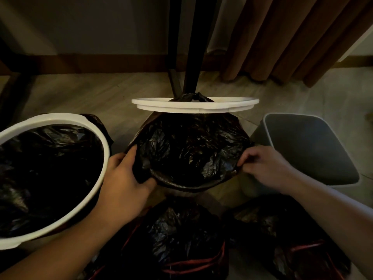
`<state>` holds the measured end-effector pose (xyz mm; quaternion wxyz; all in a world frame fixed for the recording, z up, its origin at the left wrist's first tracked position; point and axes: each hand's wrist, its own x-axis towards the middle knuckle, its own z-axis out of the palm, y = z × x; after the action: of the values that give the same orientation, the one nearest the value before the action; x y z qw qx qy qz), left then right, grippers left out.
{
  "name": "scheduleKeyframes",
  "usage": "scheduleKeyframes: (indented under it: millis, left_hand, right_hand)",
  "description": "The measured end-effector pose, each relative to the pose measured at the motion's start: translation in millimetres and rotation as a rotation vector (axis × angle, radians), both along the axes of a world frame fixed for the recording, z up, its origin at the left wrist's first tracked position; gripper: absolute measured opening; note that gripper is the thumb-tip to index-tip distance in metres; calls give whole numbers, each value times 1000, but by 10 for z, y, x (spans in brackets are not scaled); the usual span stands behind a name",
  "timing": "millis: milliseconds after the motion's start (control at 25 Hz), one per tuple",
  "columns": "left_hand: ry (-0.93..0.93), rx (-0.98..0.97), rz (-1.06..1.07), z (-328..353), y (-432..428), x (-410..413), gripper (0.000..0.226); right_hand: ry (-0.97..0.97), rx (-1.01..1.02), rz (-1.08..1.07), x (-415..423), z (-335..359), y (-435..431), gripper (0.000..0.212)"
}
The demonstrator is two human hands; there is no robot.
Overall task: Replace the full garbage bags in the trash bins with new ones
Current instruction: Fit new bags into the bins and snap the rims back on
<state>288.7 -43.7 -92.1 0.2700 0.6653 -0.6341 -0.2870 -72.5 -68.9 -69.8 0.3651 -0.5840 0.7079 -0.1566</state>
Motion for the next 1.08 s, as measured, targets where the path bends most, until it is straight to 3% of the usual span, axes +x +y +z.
scheduleKeyframes:
  millis: [120, 200, 360, 480, 680, 880, 1080]
  left_hand:
    - [19, 26, 45, 162, -39, -13, 84]
    - [-3, -22, 51, 286, -72, -1, 74]
    - [-88, -80, -23, 398, -350, -77, 55]
    - [-75, -67, -67, 369, -608, -185, 51]
    - [-90, -109, -87, 370, -816, -234, 45]
    - [-159, -148, -160, 352, -1057, -283, 25]
    - [-161, -75, -116, 347, -1253, -279, 30]
  right_hand:
    - [-53, -266, -229, -41, 86, -80, 14]
    - [-187, -325, -288, 3, 138, -148, 25]
    - [-237, -205, -124, 192, 147, -351, 38]
    - [-335, -122, -172, 263, 103, -442, 38]
    - [-303, -222, -264, 243, 30, -431, 27]
    - [-298, -214, -322, 190, 15, -504, 29]
    - [-170, -228, -337, 195, 61, -615, 21]
